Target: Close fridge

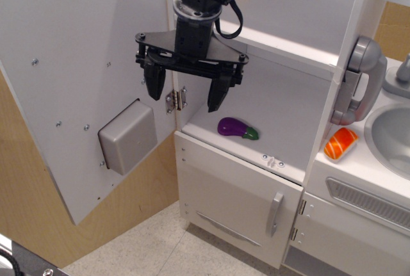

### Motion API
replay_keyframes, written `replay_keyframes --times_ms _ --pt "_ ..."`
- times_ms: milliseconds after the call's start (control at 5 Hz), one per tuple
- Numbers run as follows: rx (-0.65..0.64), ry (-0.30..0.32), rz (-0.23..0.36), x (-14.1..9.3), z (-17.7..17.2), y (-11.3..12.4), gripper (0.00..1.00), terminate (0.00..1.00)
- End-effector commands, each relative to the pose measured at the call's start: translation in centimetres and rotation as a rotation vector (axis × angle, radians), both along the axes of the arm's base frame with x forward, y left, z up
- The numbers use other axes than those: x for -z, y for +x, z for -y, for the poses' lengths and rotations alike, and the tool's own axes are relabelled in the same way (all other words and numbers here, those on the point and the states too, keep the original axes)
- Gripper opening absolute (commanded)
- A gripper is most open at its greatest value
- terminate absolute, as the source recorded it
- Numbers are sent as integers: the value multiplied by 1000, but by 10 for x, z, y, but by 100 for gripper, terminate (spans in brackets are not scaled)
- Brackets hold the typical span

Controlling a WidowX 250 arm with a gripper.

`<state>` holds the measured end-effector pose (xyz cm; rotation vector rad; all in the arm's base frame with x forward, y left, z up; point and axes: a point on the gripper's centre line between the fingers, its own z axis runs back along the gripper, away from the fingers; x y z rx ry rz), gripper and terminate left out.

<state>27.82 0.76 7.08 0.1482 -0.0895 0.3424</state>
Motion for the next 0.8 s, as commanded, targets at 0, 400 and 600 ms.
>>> replay_keyframes --times_ms 0,400,600 --pt "0 0 0 0 0 0 100 0" --pt "151 18 18 -6 -26 -69 100 0" --pt "193 16 39 -17 -48 -94 100 0"
